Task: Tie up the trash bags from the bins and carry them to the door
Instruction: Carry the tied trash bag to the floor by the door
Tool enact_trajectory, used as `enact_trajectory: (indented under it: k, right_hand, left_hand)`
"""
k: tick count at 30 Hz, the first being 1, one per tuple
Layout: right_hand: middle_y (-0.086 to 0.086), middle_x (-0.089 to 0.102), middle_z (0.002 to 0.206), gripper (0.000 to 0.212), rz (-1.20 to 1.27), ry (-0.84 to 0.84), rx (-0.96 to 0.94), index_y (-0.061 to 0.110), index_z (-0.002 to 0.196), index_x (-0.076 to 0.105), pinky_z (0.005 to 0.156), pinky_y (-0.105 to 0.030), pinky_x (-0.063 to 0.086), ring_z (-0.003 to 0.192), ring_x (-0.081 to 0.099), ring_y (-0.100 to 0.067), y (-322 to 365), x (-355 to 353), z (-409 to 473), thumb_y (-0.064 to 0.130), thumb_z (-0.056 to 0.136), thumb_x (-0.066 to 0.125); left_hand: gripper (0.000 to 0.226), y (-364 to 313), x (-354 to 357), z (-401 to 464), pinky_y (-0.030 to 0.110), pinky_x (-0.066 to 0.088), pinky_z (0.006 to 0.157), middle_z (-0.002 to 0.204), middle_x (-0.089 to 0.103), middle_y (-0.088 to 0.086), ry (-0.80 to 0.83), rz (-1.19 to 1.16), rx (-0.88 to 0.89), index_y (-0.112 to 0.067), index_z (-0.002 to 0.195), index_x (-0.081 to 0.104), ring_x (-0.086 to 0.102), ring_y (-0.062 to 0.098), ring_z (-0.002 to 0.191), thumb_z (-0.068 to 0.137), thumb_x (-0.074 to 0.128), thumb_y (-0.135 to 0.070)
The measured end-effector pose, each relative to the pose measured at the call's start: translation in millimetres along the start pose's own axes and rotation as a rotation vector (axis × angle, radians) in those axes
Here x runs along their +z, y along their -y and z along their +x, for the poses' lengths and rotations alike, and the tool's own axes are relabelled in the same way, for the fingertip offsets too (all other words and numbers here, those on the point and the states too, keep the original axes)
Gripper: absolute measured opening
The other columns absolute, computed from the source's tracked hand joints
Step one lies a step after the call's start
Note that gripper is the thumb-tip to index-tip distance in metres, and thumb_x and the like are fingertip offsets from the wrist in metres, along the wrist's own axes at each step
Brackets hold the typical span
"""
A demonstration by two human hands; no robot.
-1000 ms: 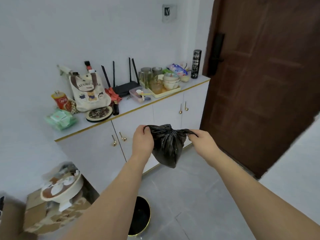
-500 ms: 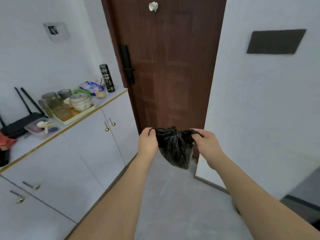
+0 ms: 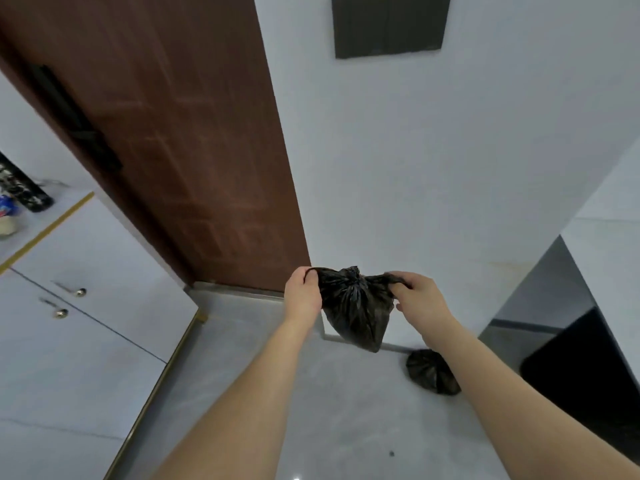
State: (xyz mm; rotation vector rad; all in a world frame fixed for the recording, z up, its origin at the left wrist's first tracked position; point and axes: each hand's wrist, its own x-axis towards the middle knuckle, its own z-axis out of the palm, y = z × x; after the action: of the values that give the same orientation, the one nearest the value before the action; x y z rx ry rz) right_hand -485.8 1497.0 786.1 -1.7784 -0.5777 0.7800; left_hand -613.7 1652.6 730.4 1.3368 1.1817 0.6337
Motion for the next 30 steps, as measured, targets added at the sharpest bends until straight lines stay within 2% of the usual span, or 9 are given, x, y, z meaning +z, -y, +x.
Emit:
enact_trajectory:
  k: [3, 7, 11, 14, 17, 20, 22, 26, 30]
  right_hand:
    - [0.011, 0.067, 0.076, 0.042, -0.078, 0.048, 0.034, 0.038, 0.075, 0.067, 0.077, -0.03, 0.049, 0.077, 0.057, -0.013, -42, -21, 52, 0.004, 0.091, 0.047]
    - [0.007, 0.067, 0.08, 0.032, -0.176, 0.093, 0.127, 0.024, 0.092, 0.074, 0.06, -0.014, 0.043, 0.073, 0.058, -0.01, -132, -26, 125, 0.008, 0.092, 0.046]
    - [0.003, 0.07, 0.093, 0.034, -0.238, 0.123, 0.214, 0.02, 0.104, 0.073, 0.068, -0.023, 0.044, 0.085, 0.061, -0.015, -271, -6, 198, 0.006, 0.094, 0.043]
    - [0.001, 0.07, 0.095, 0.035, -0.281, 0.113, 0.252, 0.019, 0.105, 0.072, 0.067, -0.023, 0.044, 0.08, 0.061, -0.014, -393, 10, 251, 0.004, 0.093, 0.043]
    - [-0.001, 0.071, 0.096, 0.034, -0.311, 0.089, 0.289, 0.019, 0.108, 0.072, 0.066, -0.022, 0.047, 0.079, 0.063, -0.014, -518, 20, 296, 0.004, 0.093, 0.046]
    - [-0.002, 0.073, 0.096, 0.031, -0.339, 0.07, 0.3, 0.017, 0.106, 0.073, 0.077, -0.033, 0.05, 0.087, 0.066, -0.024, -627, 28, 329, 0.004, 0.092, 0.048]
    - [-0.003, 0.072, 0.088, 0.031, -0.331, 0.063, 0.323, 0.02, 0.099, 0.073, 0.076, -0.037, 0.052, 0.083, 0.067, -0.027, -686, 33, 349, 0.004, 0.093, 0.047]
    - [-0.001, 0.072, 0.086, 0.032, -0.33, 0.055, 0.335, 0.021, 0.097, 0.072, 0.08, -0.037, 0.053, 0.085, 0.068, -0.026, -764, 42, 383, 0.004, 0.092, 0.046]
    - [-0.004, 0.072, 0.091, 0.029, -0.334, -0.019, 0.345, 0.02, 0.099, 0.072, 0.08, -0.033, 0.054, 0.086, 0.068, -0.025, -792, 42, 407, 0.008, 0.091, 0.046]
  left_hand:
    - [0.02, 15, 47, 21, 0.058, 0.055, 0.086, 0.084, 0.063, 0.007, -0.007, -0.008, -0.047, -0.019, 0.08, 0.059, 0.061, 0.024, 0.078, 0.092, 0.044, -0.025]
    - [0.024, 95, 102, 71, 0.056, 0.052, 0.091, 0.092, 0.064, 0.008, -0.001, -0.02, -0.134, -0.028, 0.083, 0.06, 0.062, 0.023, 0.084, 0.098, 0.041, -0.026]
    - [0.022, 229, 160, 139, 0.058, 0.052, 0.092, 0.103, 0.065, 0.012, -0.005, 0.033, -0.202, -0.036, 0.083, 0.06, 0.063, 0.032, 0.102, 0.091, 0.039, -0.039]
    - [0.022, 335, 208, 184, 0.054, 0.051, 0.093, 0.096, 0.062, 0.009, 0.007, 0.072, -0.205, -0.027, 0.09, 0.056, 0.062, 0.028, 0.095, 0.101, 0.036, -0.03]
    - [0.025, 447, 252, 223, 0.047, 0.049, 0.096, 0.101, 0.063, 0.007, 0.045, 0.098, -0.198, -0.017, 0.102, 0.056, 0.061, 0.024, 0.1, 0.103, 0.034, -0.028]
    - [0.028, 548, 291, 254, 0.042, 0.048, 0.099, 0.108, 0.063, 0.009, 0.061, 0.118, -0.213, -0.012, 0.112, 0.055, 0.06, 0.024, 0.104, 0.104, 0.033, -0.028]
    - [0.026, 601, 314, 272, 0.039, 0.047, 0.094, 0.1, 0.061, 0.004, 0.077, 0.122, -0.228, -0.012, 0.108, 0.054, 0.058, 0.02, 0.095, 0.105, 0.033, -0.027]
    - [0.021, 679, 347, 307, 0.04, 0.047, 0.081, 0.083, 0.055, 0.002, 0.064, 0.112, -0.233, -0.018, 0.092, 0.051, 0.053, 0.021, 0.082, 0.102, 0.036, -0.028]
    - [0.02, 710, 364, 331, 0.037, 0.047, 0.09, 0.089, 0.058, 0.0, 0.06, 0.109, -0.249, -0.015, 0.099, 0.053, 0.055, 0.018, 0.087, 0.103, 0.036, -0.025]
